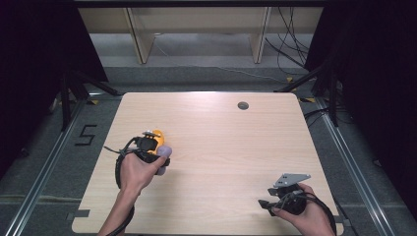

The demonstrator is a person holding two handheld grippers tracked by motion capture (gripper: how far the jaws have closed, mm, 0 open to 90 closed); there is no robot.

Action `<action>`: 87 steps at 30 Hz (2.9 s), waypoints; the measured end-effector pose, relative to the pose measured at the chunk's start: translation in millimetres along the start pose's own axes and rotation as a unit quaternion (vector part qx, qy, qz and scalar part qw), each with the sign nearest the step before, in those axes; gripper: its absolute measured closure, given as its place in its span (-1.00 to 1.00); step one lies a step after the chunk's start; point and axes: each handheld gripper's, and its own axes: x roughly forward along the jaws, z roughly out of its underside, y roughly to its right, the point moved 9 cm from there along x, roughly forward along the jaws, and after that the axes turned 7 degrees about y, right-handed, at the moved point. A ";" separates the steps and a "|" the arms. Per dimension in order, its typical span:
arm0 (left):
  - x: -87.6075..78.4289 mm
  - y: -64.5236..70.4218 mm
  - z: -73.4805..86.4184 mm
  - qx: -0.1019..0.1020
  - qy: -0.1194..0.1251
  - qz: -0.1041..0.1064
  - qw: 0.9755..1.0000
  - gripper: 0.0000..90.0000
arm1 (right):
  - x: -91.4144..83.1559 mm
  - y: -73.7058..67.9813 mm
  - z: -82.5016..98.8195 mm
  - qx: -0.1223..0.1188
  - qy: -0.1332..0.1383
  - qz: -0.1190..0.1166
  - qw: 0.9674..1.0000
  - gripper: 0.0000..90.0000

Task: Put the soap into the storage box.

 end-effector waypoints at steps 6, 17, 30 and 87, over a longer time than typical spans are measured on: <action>-3.0 -7.8 -1.8 -0.006 0.001 -0.003 1.000 0.09 | -0.1 -1.2 -1.3 0.000 0.005 -0.005 1.000 -0.02; -7.1 -14.2 -5.0 -0.016 0.007 -0.009 1.000 0.09 | -0.1 -1.3 -1.5 0.000 0.006 -0.005 1.000 -0.02; -10.9 -20.8 -9.0 -0.012 0.016 -0.018 1.000 0.09 | -0.1 -1.2 -1.6 0.000 0.006 -0.005 1.000 -0.02; 13.6 -55.3 -35.7 -0.045 0.022 -0.062 0.997 0.09 | 0.8 -1.9 -1.2 0.003 0.007 -0.004 1.000 -0.02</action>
